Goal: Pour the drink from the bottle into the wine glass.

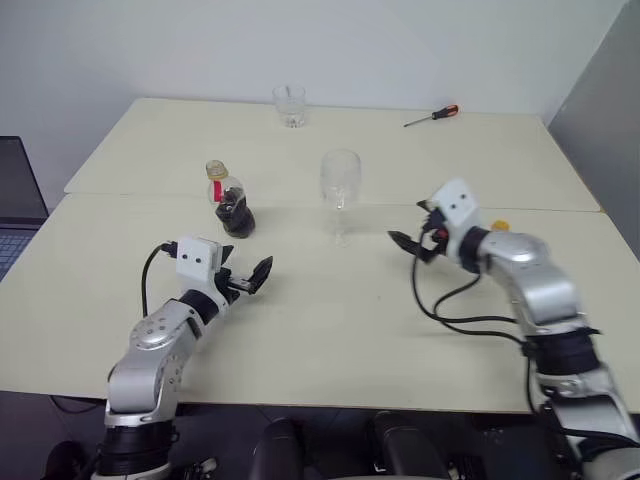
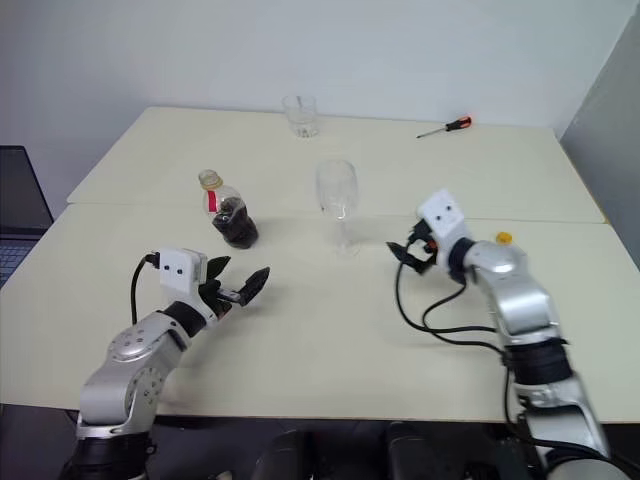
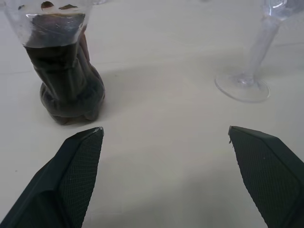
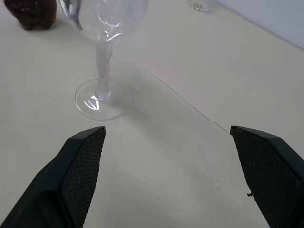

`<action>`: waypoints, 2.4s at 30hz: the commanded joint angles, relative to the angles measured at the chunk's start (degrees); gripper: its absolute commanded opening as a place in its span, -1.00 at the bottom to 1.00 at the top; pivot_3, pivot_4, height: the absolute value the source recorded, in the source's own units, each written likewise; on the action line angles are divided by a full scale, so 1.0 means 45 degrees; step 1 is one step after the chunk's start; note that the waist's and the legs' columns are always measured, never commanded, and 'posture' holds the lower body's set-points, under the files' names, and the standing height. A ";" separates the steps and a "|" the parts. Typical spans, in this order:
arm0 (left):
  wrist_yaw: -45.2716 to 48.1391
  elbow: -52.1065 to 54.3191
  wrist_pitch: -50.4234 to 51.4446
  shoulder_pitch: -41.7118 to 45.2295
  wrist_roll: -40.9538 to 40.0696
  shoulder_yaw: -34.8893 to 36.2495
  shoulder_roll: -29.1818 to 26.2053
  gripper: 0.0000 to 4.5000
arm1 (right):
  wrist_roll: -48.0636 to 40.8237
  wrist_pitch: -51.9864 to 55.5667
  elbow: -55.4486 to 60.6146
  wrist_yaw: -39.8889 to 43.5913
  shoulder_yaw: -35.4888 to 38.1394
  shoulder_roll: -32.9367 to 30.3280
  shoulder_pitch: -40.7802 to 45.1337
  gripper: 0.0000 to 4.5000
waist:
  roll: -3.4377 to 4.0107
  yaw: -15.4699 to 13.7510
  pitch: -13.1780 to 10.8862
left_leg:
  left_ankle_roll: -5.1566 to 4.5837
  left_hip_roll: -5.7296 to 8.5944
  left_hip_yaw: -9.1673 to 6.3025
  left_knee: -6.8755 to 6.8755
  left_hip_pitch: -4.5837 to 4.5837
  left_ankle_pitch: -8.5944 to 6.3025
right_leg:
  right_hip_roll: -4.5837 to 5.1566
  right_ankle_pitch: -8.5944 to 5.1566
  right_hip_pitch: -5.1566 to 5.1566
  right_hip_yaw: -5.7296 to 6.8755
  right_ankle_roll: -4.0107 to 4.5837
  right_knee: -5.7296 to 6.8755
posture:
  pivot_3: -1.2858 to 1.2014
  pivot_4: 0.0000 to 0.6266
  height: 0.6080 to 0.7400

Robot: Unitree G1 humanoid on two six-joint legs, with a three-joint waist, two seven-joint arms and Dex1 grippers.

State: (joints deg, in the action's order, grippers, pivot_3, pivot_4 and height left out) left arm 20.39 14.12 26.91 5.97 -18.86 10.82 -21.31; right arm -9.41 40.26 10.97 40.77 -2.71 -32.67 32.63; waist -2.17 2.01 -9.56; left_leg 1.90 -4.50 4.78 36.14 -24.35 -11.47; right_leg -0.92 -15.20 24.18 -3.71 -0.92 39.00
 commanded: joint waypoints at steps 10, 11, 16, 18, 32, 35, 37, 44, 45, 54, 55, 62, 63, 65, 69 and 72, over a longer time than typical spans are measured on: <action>-0.1029 -0.1875 -0.2656 0.1080 0.1156 0.1028 -0.0240 1.00 | -0.5350 0.4658 0.3773 0.1800 0.0975 -0.1092 0.3631 0.99 | -0.0036 0.0029 0.0012 | -0.0002 -0.0025 -0.0018 -0.0021 0.0006 -0.0001 | -0.0022 -0.0042 -0.0005 0.0012 -0.0001 -0.0001 | 0.03 -0.52 1.00; -0.0999 -0.2154 -0.2742 0.1292 0.1144 0.1019 -0.0248 1.00 | -0.5551 0.4783 0.3863 0.1706 0.0951 -0.1033 0.3715 0.99 | -0.0039 -0.0024 0.0012 | -0.0002 -0.0018 -0.0015 -0.0017 0.0002 -0.0001 | -0.0017 -0.0041 -0.0009 0.0018 0.0001 -0.0003 | 0.03 -0.52 1.00; -0.0832 -0.2809 -0.2881 0.1701 0.1070 0.0874 -0.0229 1.00 | -0.6281 0.5412 0.3894 0.1135 0.0876 -0.0710 0.4026 0.99 | -0.0046 -0.0043 0.0007 | -0.0003 -0.0007 0.0006 -0.0003 -0.0008 -0.0002 | 0.0023 -0.0007 0.0000 -0.0005 0.0019 -0.0015 | 0.03 -0.52 1.00; -0.0682 -0.3052 -0.2976 0.1810 0.1029 0.0815 -0.0234 1.00 | -0.6385 0.5478 0.3925 0.0968 0.0770 -0.0713 0.4010 0.99 | -0.0048 -0.0043 0.0006 | -0.0004 -0.0007 0.0003 -0.0001 -0.0017 -0.0002 | 0.0024 -0.0006 0.0003 0.0002 0.0014 -0.0019 | 0.03 -0.52 1.00; 0.0706 -0.5344 -0.4064 0.3197 0.1301 0.0487 -0.0876 1.00 | -0.6981 0.5729 0.4499 0.0189 0.0327 -0.0775 0.3834 0.99 | -0.0046 -0.0030 0.0005 | -0.0003 -0.0018 0.0000 -0.0009 -0.0018 -0.0001 | -0.0008 -0.0012 0.0008 0.0038 0.0027 -0.0003 | 0.03 -0.52 1.00; 0.1017 -0.5888 -0.4293 0.3489 0.1345 0.0520 -0.1181 1.00 | -0.6992 0.5737 0.4556 0.0032 0.0270 -0.0780 0.3871 0.99 | -0.0047 -0.0033 0.0005 | -0.0003 -0.0012 0.0003 -0.0008 -0.0019 -0.0001 | -0.0007 -0.0012 0.0009 0.0040 0.0027 -0.0004 | 0.03 -0.52 1.00; 0.1294 -0.6356 -0.4464 0.3788 0.1377 0.0506 -0.1411 1.00 | -0.7047 0.5756 0.4587 -0.0073 0.0262 -0.0764 0.3919 0.99 | -0.0046 -0.0035 0.0005 | -0.0003 -0.0010 0.0004 -0.0007 -0.0019 -0.0001 | -0.0007 -0.0012 0.0009 0.0042 0.0026 -0.0005 | 0.03 -0.52 1.00; 0.2200 -0.8288 -0.5021 0.5530 0.1652 -0.0026 -0.1664 1.00 | -0.7085 0.5749 0.4544 -0.0205 0.0084 -0.0853 0.4050 0.99 | -0.0047 -0.0058 0.0005 | -0.0003 -0.0004 0.0002 -0.0005 -0.0029 -0.0001 | -0.0009 -0.0012 0.0010 0.0077 0.0026 -0.0004 | 0.03 -0.52 1.00; 0.2243 -0.8519 -0.5101 0.5745 0.1673 -0.0058 -0.1643 1.00 | -0.7102 0.5752 0.4558 -0.0213 0.0079 -0.0877 0.4058 0.99 | -0.0047 -0.0058 0.0005 | -0.0003 -0.0005 0.0001 -0.0004 -0.0031 -0.0001 | -0.0009 -0.0012 0.0010 0.0080 0.0026 -0.0006 | 0.03 -0.52 1.00; 0.2326 -1.0634 -0.6105 0.7207 0.2138 -0.0452 -0.1394 1.00 | -0.7249 0.5765 0.4608 -0.0234 0.0004 -0.1139 0.4079 0.99 | -0.0046 -0.0048 0.0004 | -0.0003 -0.0007 -0.0004 -0.0006 -0.0072 -0.0001 | -0.0010 -0.0011 0.0046 0.0093 0.0028 -0.0004 | 0.03 -0.52 1.00; 0.2319 -1.0905 -0.6224 0.7311 0.2188 -0.0467 -0.1391 1.00 | -0.7252 0.5760 0.4604 -0.0237 -0.0010 -0.1162 0.4083 0.99 | -0.0046 -0.0047 0.0004 | -0.0003 -0.0007 -0.0006 -0.0006 -0.0074 -0.0001 | -0.0010 -0.0011 0.0047 0.0097 0.0027 -0.0004 | 0.03 -0.52 1.00; 0.2267 -1.2949 -0.7226 0.8052 0.2470 -0.0467 -0.1355 1.00 | -0.7226 0.5783 0.4626 -0.0311 -0.0064 -0.1244 0.4090 0.99 | -0.0047 -0.0052 0.0004 | -0.0003 -0.0002 -0.0006 -0.0004 -0.0078 -0.0001 | -0.0010 -0.0011 0.0046 0.0103 0.0027 -0.0003 | 0.03 -0.52 1.00; 0.2281 -1.3165 -0.7342 0.8142 0.2494 -0.0474 -0.1346 1.00 | -0.7228 0.5788 0.4637 -0.0324 -0.0066 -0.1249 0.4085 0.99 | -0.0047 -0.0053 0.0004 | -0.0003 -0.0002 -0.0008 -0.0002 -0.0082 -0.0001 | -0.0009 -0.0011 0.0047 0.0108 0.0027 -0.0003 | 0.03 -0.52 1.00; 0.2290 -1.3793 -0.7631 0.8423 0.2565 -0.0496 -0.1314 1.00 | -0.7212 0.5776 0.4653 -0.0360 -0.0068 -0.1261 0.4079 0.99 | -0.0047 -0.0055 0.0004 | -0.0003 -0.0002 -0.0009 -0.0002 -0.0083 -0.0001 | -0.0009 -0.0011 0.0047 0.0110 0.0027 -0.0004 | 0.03 -0.52 1.00; 0.2482 -1.4683 -0.8253 0.8962 0.2288 -0.0295 -0.1069 0.92 | -0.7162 0.5723 0.4662 -0.0353 -0.0076 -0.1372 0.4034 1.00 | -0.0047 -0.0069 0.0004 | -0.0003 -0.0001 -0.0016 0.0000 -0.0088 -0.0001 | -0.0009 -0.0011 0.0047 0.0124 0.0027 -0.0003 | 0.03 -0.52 1.00; 0.2562 -1.4894 -0.8498 0.9116 0.2239 -0.0243 -0.0910 0.58 | -0.7096 0.5706 0.4636 -0.0372 -0.0106 -0.1435 0.4042 1.00 | -0.0047 -0.0063 0.0004 | -0.0003 -0.0001 -0.0016 0.0001 -0.0092 -0.0001 | -0.0008 -0.0011 0.0047 0.0126 0.0027 -0.0004 | 0.03 -0.52 1.00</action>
State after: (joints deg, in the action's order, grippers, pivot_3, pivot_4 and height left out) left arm 31.53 -53.33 -9.56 45.52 -8.05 9.05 -25.23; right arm -41.57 66.75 30.22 39.39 -3.61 -38.28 49.81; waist -2.38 1.73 -9.54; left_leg 1.88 -4.50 4.71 36.14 -24.76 -11.47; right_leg -0.96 -15.24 24.39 -3.15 -0.80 38.98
